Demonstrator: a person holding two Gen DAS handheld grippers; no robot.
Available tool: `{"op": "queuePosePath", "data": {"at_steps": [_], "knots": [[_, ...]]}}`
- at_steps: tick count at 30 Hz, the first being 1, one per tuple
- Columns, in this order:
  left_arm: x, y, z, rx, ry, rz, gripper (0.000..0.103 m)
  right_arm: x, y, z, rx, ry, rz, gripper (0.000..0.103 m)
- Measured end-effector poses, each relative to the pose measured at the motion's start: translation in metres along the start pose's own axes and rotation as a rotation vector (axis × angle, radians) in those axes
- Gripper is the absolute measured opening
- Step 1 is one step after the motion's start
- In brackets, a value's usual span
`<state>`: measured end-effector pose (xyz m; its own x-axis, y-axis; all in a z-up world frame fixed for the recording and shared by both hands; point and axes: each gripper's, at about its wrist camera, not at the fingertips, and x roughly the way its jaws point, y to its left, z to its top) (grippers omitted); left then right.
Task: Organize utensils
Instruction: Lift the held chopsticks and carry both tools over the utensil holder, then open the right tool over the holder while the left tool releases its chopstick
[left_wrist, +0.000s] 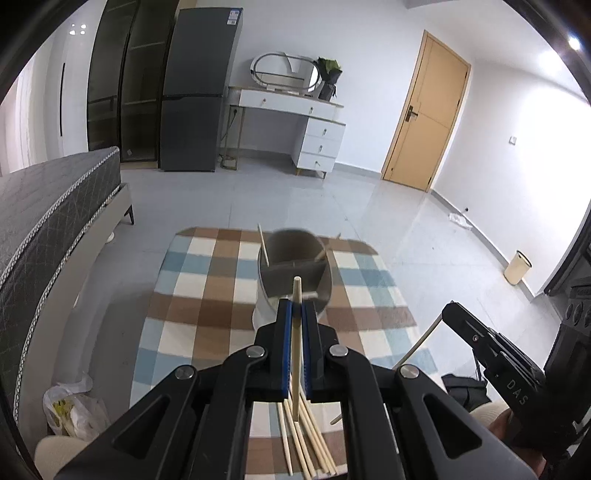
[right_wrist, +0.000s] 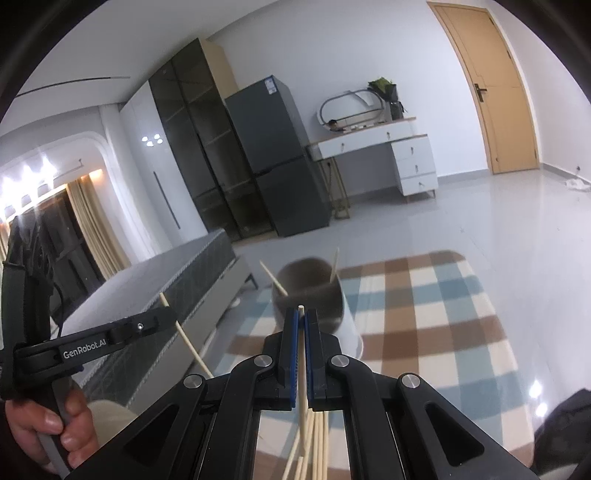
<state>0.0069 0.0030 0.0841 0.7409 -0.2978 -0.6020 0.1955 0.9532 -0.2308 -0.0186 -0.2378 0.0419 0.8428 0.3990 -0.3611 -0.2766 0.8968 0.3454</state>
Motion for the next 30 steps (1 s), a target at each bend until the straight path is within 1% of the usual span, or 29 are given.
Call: {"op": "queuePosePath", "data": {"at_steps": [6,13,19,21,25,30], "knots": [[0.002,0.004,0.03,-0.023,-0.043,0.011,0.001,0.009,0.001,0.035,-0.011,-0.036,0.029,0.003],[0.013,0.012,0.067,-0.051,-0.074,0.021,0.001,0.037,0.003,0.078,-0.021,-0.063,0.068,0.003],[0.03,0.022,0.098,-0.079,-0.108,0.017,0.001,0.064,0.001,0.111,-0.035,-0.084,0.069,0.003],[0.04,0.025,0.107,-0.085,-0.115,0.02,0.001,0.074,-0.001,0.12,-0.034,-0.087,0.063,0.003],[0.058,0.031,0.114,-0.098,-0.116,0.018,0.001,0.092,-0.006,0.131,-0.03,-0.094,0.049,0.003],[0.08,0.042,0.116,-0.138,-0.107,0.015,0.001,0.108,-0.008,0.131,-0.032,-0.115,0.032,0.003]]}}
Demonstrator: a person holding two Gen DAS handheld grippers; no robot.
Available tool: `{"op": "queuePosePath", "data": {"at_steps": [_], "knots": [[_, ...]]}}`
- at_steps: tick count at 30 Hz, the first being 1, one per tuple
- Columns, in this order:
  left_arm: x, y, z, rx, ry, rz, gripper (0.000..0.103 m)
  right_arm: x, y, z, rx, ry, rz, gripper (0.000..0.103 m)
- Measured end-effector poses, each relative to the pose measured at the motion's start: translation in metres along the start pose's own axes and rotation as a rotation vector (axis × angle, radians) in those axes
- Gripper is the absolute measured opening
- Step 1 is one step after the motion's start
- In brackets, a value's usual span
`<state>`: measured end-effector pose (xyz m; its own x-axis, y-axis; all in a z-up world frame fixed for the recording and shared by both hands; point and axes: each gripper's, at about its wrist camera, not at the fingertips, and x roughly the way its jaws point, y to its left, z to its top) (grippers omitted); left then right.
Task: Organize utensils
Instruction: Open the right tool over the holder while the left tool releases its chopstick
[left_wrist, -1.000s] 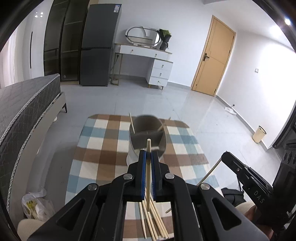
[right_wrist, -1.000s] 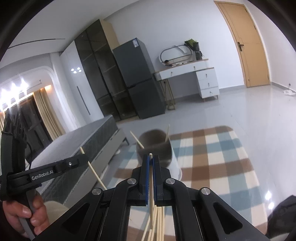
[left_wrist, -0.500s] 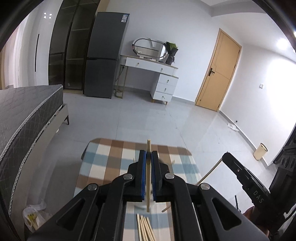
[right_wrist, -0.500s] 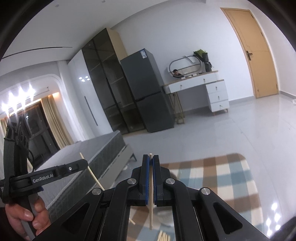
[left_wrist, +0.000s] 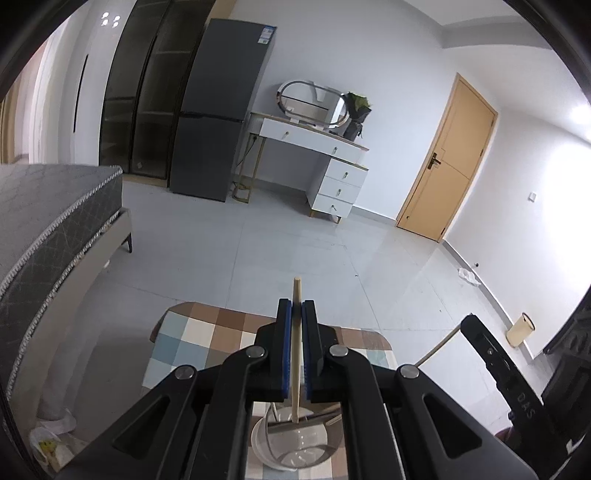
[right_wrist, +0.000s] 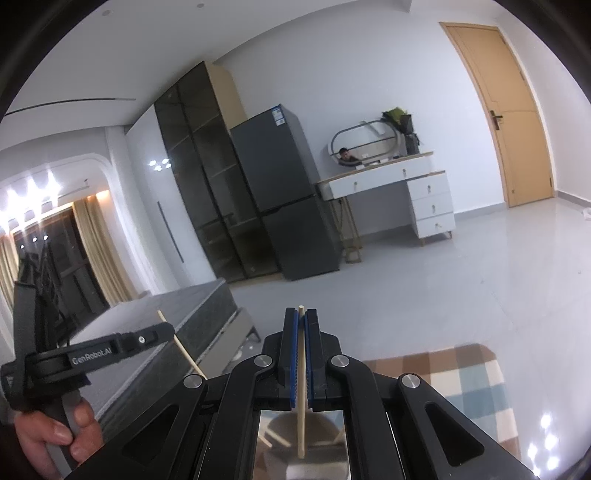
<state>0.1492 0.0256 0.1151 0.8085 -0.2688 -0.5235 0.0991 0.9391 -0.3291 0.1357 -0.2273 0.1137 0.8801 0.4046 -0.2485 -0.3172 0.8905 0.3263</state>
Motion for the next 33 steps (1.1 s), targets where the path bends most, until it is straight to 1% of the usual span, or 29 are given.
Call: {"op": "queuePosePath", "data": {"at_steps": [3,7,11,16,18,22,24,26,29,32,33], "knots": [[0.011,0.007,-0.003,-0.013,0.005,0.011,0.001,0.011,-0.003,-0.005,0.009,-0.006,-0.011,0.003],[0.024,0.011,-0.009,-0.002,0.001,0.03,0.001,0.021,-0.007,-0.012,0.018,-0.011,-0.005,0.003],[0.034,0.014,-0.013,-0.014,0.024,0.017,0.001,0.028,-0.008,-0.015,0.006,-0.004,-0.012,0.003],[0.034,0.004,-0.014,0.018,0.012,0.009,0.001,0.033,-0.014,-0.027,-0.007,0.025,-0.024,0.003],[0.032,0.001,-0.015,0.027,0.016,-0.009,0.001,0.035,-0.017,-0.031,-0.007,0.036,-0.03,0.003],[0.033,-0.004,-0.016,0.051,0.024,-0.013,0.001,0.034,-0.022,-0.037,-0.001,0.058,-0.032,0.003],[0.035,-0.006,-0.017,0.055,0.041,-0.016,0.001,0.034,-0.023,-0.039,-0.001,0.069,-0.028,0.003],[0.038,-0.007,-0.019,0.046,0.077,-0.042,0.001,0.036,-0.023,-0.04,-0.004,0.081,-0.02,0.003],[0.041,-0.008,-0.023,0.051,0.111,-0.05,0.001,0.04,-0.019,-0.043,-0.013,0.122,-0.013,0.003],[0.043,-0.011,-0.026,0.073,0.162,-0.081,0.002,0.048,-0.017,-0.054,-0.019,0.198,-0.002,0.006],[0.045,-0.014,-0.027,0.095,0.194,-0.083,0.007,0.051,-0.017,-0.059,-0.012,0.24,-0.002,0.006]]}}
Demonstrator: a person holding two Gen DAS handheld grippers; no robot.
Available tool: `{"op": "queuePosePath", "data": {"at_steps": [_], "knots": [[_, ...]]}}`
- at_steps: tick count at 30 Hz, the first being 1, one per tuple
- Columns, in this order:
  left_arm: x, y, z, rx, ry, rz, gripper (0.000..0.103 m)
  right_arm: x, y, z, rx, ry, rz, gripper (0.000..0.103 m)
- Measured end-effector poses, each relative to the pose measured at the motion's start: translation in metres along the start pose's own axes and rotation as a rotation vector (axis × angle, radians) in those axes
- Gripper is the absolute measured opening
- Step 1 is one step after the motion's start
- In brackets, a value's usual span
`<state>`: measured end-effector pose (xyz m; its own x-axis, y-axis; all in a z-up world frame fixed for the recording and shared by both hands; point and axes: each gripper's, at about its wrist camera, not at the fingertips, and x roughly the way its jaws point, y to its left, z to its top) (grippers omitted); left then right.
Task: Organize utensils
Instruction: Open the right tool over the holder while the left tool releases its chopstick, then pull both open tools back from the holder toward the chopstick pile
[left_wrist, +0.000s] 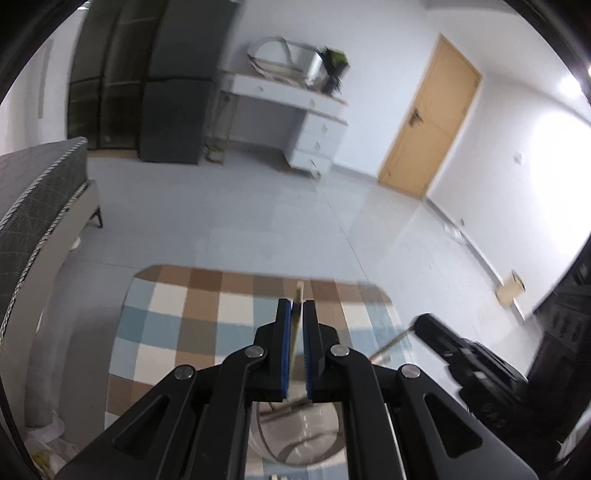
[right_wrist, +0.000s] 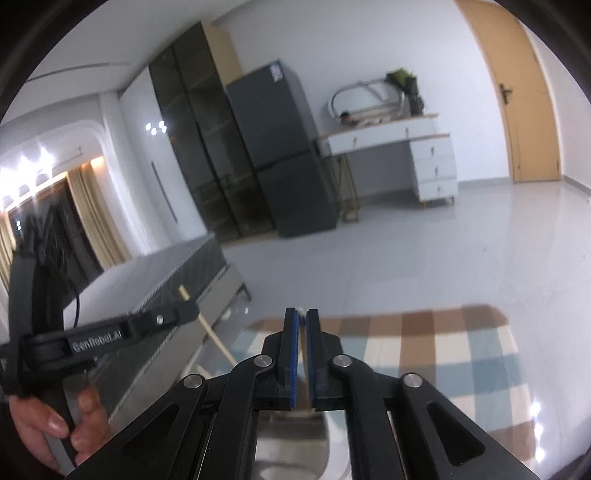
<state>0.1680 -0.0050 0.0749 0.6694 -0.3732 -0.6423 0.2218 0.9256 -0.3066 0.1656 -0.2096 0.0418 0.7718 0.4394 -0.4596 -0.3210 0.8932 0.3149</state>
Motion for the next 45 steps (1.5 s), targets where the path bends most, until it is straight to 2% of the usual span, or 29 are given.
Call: {"op": "queuePosePath", "data": {"at_steps": [1,3,5,7,12,14,16,17,19,21,26,28,32,41,45], "knots": [[0.0,0.0,-0.001,0.007,0.013,0.014,0.016,0.002,-0.002,-0.005,0.015,0.028,-0.002,0.006],[-0.007,0.002,-0.004,0.0,0.01,0.025,0.024,-0.001,-0.005,-0.015,0.05,0.05,0.011,0.006],[-0.017,0.003,-0.006,-0.009,0.006,0.014,0.034,-0.009,-0.009,-0.023,0.075,0.057,0.009,0.01],[-0.027,0.001,-0.009,-0.008,-0.01,0.035,0.045,-0.022,-0.01,-0.029,0.094,0.053,0.011,0.012],[-0.053,-0.004,-0.015,-0.009,-0.051,0.059,0.047,-0.054,-0.006,-0.029,0.104,0.017,-0.002,0.035],[-0.066,-0.009,-0.017,-0.007,-0.068,0.068,0.047,-0.067,-0.003,-0.028,0.108,0.003,-0.002,0.042],[-0.077,-0.014,-0.017,-0.001,-0.087,0.078,0.049,-0.079,0.001,-0.025,0.106,0.003,0.013,0.044],[-0.085,-0.019,-0.017,0.006,-0.099,0.086,0.051,-0.084,0.004,-0.025,0.102,-0.004,0.014,0.044],[-0.096,-0.023,-0.017,0.012,-0.124,0.087,0.066,-0.099,0.011,-0.024,0.088,-0.03,0.017,0.049],[-0.11,-0.03,-0.02,0.023,-0.158,0.089,0.073,-0.112,0.016,-0.025,0.084,-0.054,0.021,0.06],[-0.135,-0.045,-0.028,0.051,-0.2,0.11,0.076,-0.141,0.029,-0.03,0.069,-0.094,0.019,0.069],[-0.142,-0.046,-0.033,0.047,-0.223,0.118,0.084,-0.152,0.033,-0.033,0.062,-0.11,0.016,0.075],[-0.155,-0.048,-0.048,0.051,-0.277,0.142,0.089,-0.17,0.04,-0.043,0.047,-0.133,-0.001,0.084],[-0.162,-0.043,-0.08,0.05,-0.328,0.156,0.098,-0.197,0.049,-0.073,0.038,-0.191,-0.019,0.099],[-0.163,-0.039,-0.097,0.055,-0.352,0.183,0.098,-0.214,0.06,-0.092,-0.016,-0.304,-0.02,0.103]]}}
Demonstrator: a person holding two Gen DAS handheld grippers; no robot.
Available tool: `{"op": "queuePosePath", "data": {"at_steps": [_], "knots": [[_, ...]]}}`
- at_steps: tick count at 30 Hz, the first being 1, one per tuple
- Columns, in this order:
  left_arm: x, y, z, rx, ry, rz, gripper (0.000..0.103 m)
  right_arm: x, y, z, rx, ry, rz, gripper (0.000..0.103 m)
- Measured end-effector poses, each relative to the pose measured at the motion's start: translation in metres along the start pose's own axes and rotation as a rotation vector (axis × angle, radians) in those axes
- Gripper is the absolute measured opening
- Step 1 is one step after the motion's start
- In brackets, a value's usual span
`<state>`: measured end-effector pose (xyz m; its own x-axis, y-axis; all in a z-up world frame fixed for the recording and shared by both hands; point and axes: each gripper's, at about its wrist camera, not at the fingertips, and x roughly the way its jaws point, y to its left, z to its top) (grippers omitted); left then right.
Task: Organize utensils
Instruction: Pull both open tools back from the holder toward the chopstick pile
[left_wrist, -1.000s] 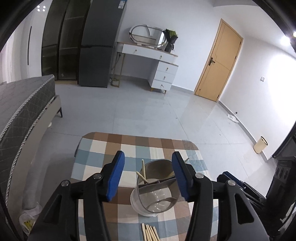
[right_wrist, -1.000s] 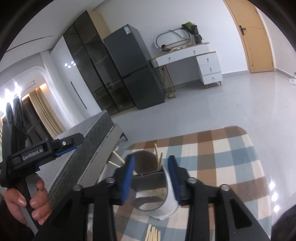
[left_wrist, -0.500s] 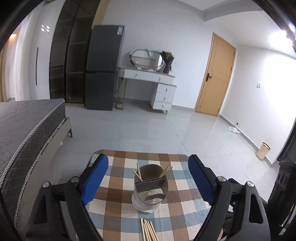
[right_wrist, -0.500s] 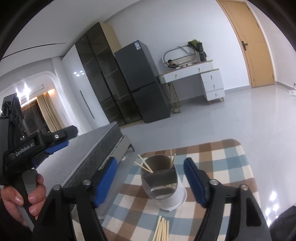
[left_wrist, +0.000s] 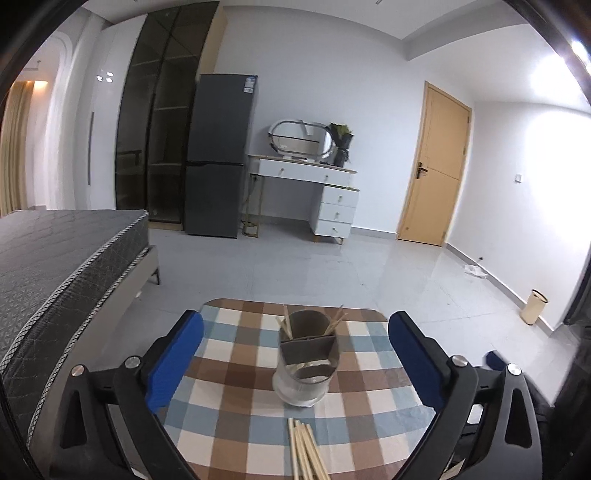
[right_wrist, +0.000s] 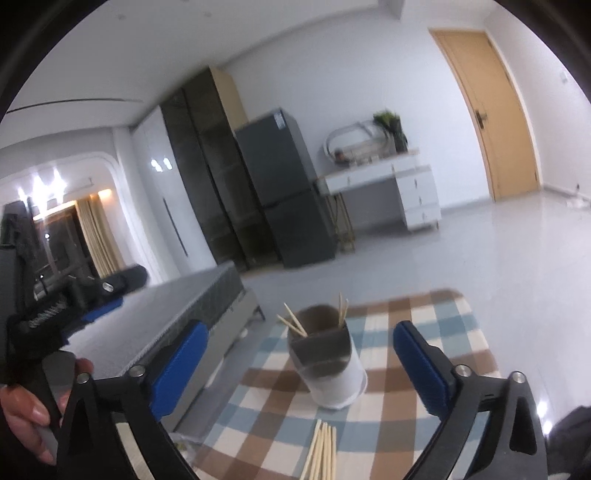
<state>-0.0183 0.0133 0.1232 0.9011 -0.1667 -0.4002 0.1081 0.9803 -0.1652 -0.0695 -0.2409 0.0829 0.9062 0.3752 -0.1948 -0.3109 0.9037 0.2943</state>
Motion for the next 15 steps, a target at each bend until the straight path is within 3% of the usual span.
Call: {"op": "queuePosePath", "data": {"at_steps": [6,12,15], "knots": [[0.013,0.009,-0.025,-0.021,0.012,0.012,0.098,-0.011,0.019,-0.021,-0.101,-0.036,0.028,0.103],[0.027,0.015,-0.045,-0.005,0.042,0.048,0.098,0.0,0.01,-0.043,-0.072,0.034,-0.017,0.103],[0.038,0.019,-0.055,-0.004,0.08,0.065,0.098,0.011,0.001,-0.056,-0.049,0.11,-0.039,0.103]]}}
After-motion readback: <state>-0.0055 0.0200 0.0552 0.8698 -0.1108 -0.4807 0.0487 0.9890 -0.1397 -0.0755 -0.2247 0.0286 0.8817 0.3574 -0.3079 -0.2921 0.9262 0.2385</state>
